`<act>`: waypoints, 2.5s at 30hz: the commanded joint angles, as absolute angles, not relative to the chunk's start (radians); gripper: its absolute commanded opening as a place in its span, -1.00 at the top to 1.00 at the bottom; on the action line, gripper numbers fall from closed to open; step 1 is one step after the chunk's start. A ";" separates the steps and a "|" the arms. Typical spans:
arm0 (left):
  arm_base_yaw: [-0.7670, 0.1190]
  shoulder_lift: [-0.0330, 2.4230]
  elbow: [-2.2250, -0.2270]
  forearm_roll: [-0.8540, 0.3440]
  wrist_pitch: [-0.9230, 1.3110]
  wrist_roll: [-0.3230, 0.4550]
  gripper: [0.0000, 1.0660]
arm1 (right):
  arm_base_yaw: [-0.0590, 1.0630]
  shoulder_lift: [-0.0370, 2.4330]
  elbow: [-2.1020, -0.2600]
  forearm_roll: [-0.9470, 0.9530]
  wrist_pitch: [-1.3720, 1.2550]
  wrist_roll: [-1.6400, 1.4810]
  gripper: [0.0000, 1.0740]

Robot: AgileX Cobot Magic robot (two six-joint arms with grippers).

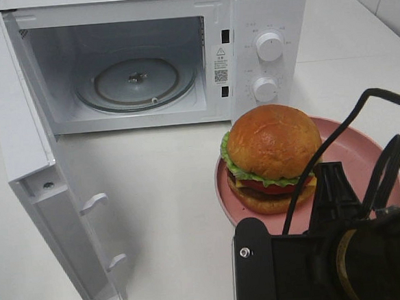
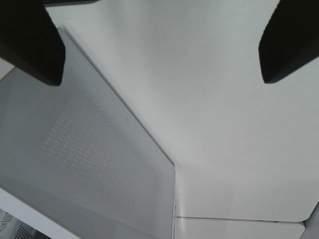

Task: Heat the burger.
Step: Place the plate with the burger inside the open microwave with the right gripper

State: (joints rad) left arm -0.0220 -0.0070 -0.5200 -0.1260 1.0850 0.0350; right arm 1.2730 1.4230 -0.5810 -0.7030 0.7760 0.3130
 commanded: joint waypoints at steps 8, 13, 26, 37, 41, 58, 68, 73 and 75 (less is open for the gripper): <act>-0.020 -0.022 -0.518 -0.124 1.071 0.031 -0.83 | 1.267 1.409 -0.587 -0.780 0.712 0.303 0.97; -0.020 -0.022 -0.518 -0.124 1.071 0.031 -0.83 | 1.227 1.409 -0.587 -0.785 0.665 0.242 1.00; -0.020 -0.022 -0.518 -0.124 1.071 0.031 -0.83 | 1.057 1.409 -0.587 -0.794 0.496 -0.068 1.00; -0.020 -0.022 -0.518 -0.124 1.071 0.031 -0.83 | 0.902 1.409 -0.587 -0.625 0.379 -0.436 1.00; -0.020 -0.022 -0.518 -0.124 1.071 0.031 -0.83 | 0.872 1.409 -0.587 -0.553 0.351 -0.533 1.00; -0.020 -0.022 -0.518 -0.124 1.071 0.031 -0.83 | 0.718 1.409 -0.587 -0.115 0.252 -1.148 1.00; -0.020 -0.022 -0.518 -0.124 1.071 0.031 -0.83 | 0.641 1.409 -0.646 0.137 0.258 -1.436 1.00; -0.020 -0.022 -0.518 -0.124 1.071 0.031 -0.83 | 0.640 1.409 -0.660 0.054 0.255 -1.438 1.00; -0.020 -0.022 -0.518 -0.124 1.071 0.031 -0.83 | 0.641 1.409 -0.660 0.042 0.254 -1.436 1.00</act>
